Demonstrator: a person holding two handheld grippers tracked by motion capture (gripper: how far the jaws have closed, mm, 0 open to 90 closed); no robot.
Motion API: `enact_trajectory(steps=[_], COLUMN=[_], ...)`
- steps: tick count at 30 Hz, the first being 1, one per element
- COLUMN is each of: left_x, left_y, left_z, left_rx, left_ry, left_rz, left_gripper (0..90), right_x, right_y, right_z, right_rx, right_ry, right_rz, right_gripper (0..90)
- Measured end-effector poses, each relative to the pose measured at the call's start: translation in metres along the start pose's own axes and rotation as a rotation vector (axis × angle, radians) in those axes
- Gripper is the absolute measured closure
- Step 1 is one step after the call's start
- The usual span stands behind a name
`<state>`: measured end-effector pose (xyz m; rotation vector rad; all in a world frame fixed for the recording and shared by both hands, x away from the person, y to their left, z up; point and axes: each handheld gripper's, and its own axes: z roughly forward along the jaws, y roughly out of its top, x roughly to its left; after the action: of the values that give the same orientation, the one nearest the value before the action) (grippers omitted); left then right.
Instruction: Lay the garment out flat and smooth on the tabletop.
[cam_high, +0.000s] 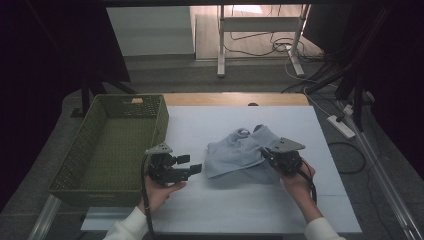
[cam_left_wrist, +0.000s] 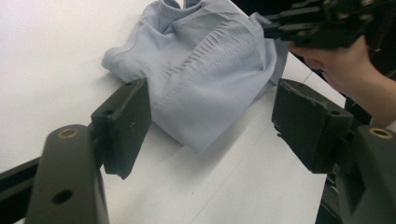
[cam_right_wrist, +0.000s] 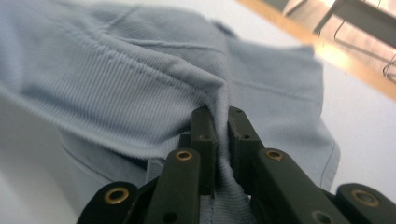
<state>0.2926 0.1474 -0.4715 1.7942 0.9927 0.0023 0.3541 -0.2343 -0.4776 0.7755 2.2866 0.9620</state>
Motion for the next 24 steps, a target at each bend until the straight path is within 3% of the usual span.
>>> enact_trajectory(steps=[6, 20, 22, 24], left_x=[-0.001, -0.002, -0.003, -0.003], left_y=[0.0, 0.0, 0.0, 0.0], left_z=[0.0, 0.002, 0.002, 0.002], left_rx=[0.003, 0.012, 0.01, 0.009], left_ry=[0.001, -0.006, -0.006, -0.005], left_rz=[0.004, 0.013, 0.016, 0.017], left_gripper=[28.0, 28.0, 28.0, 27.9], right_x=[-0.002, 0.004, 0.007, 0.01], right_y=[-0.011, -0.013, -0.013, -0.012], right_z=[0.011, 0.006, 0.002, -0.005], right_rx=[0.049, 0.038, 0.035, 0.027], right_ry=[0.043, 0.064, 0.076, 0.068], right_rz=[0.019, -0.012, -0.011, -0.018], right_gripper=[83.0, 81.1, 78.5, 67.9])
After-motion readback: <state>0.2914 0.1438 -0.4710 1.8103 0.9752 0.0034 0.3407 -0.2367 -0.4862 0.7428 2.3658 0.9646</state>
